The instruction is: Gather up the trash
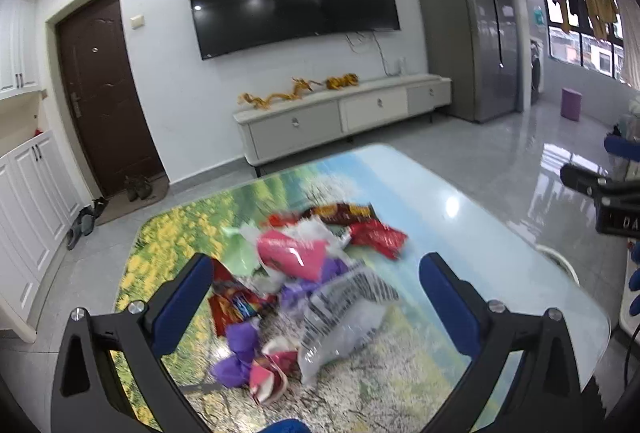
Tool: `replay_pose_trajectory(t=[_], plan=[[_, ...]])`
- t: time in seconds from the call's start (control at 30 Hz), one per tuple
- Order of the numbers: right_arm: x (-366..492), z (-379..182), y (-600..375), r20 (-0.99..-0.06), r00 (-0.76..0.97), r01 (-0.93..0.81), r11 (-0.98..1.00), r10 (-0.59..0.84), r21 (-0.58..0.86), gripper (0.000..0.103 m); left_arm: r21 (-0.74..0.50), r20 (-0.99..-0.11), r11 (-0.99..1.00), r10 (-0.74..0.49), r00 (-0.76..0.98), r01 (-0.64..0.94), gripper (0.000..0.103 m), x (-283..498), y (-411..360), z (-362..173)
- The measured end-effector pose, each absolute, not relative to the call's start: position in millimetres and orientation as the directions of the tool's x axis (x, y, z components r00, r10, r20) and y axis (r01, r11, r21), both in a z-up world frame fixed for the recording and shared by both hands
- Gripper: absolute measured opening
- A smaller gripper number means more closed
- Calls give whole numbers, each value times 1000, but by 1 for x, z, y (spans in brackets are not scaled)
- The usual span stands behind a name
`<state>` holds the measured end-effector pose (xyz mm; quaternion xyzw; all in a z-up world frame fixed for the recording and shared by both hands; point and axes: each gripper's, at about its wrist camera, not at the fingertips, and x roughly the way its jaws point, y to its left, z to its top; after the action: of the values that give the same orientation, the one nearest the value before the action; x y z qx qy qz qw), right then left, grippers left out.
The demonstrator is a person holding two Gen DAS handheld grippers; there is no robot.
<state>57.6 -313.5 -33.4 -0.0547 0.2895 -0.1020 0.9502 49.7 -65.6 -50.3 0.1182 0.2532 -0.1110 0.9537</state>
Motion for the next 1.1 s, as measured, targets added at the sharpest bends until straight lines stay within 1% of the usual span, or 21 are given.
replay_pose_trajectory(t=[0.1, 0.4, 0.53, 0.7, 0.83, 1.1], plan=[[58, -44, -312, -569, 790, 158, 972, -230, -174, 103, 163, -539, 943, -160, 827, 289, 103, 50, -66, -63], [67, -67, -314, -623, 762, 105, 983, -176, -148, 103, 190, -566, 946, -114, 816, 264, 103, 50, -66, -74], [74, -73, -316, -636, 760, 69, 989, -138, -133, 103, 231, -542, 948, -60, 838, 217, 103, 47, -66, -73], [78, -76, -314, -635, 766, 24, 993, -94, -118, 103, 222, -502, 964, -13, 865, 143, 103, 47, -55, -61], [78, -77, -311, -632, 772, -2, 993, -72, -116, 103, 212, -499, 971, 9, 867, 112, 103, 50, -49, -54], [66, -72, -318, -618, 785, -13, 997, -41, -82, 103, 186, -495, 976, -5, 869, 111, 103, 38, -51, -43]])
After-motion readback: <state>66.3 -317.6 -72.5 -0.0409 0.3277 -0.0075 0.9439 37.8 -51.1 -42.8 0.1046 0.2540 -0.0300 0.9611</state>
